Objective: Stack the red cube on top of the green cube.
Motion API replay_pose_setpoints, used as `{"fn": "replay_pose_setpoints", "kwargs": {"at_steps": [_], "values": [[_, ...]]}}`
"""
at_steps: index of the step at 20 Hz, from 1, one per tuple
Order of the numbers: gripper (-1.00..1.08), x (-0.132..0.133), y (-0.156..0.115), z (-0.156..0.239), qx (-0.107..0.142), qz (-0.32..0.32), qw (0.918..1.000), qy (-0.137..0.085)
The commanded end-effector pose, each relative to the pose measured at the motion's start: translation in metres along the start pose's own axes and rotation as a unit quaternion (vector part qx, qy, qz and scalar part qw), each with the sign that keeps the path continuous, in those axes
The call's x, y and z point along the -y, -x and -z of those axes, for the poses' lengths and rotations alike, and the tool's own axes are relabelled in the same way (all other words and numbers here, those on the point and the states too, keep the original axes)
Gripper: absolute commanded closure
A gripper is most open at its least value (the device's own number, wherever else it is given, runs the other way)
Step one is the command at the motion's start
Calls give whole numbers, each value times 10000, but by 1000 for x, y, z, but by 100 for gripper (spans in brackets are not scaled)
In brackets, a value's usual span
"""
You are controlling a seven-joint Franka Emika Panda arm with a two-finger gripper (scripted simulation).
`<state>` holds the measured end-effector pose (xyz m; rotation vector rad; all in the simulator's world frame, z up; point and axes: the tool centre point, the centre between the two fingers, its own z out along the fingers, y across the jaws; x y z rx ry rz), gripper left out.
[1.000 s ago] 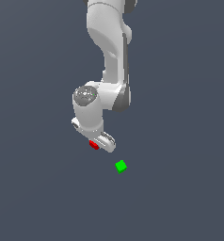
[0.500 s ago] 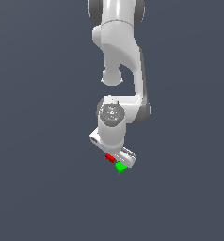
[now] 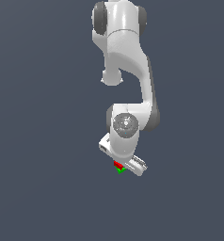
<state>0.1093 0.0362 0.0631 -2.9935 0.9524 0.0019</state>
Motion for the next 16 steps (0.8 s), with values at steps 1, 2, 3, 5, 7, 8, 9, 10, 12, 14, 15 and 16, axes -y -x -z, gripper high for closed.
{"fn": "replay_pose_setpoints", "kwargs": {"at_steps": [1,2,3,5,7,8,9,10,12,14,15,16], "values": [[108,5,-1,-1,-5,-4,10000,-2],[108,6,-1,-1,-5,-4,10000,-2],[108,7,-1,-1,-5,-4,10000,-2],[108,8,-2,-1,-5,-4,10000,-2],[-92,8,-2,-1,-5,-4,10000,-2],[-92,8,-2,-1,-5,-4,10000,-2],[-92,8,-2,-1,-5,-4,10000,-2],[-92,8,-2,-1,-5,-4,10000,-2],[-92,8,-2,-1,-5,-4,10000,-2],[-92,8,-2,-1,-5,-4,10000,-2],[-92,8,-2,-1,-5,-4,10000,-2],[-92,8,-2,-1,-5,-4,10000,-2]]}}
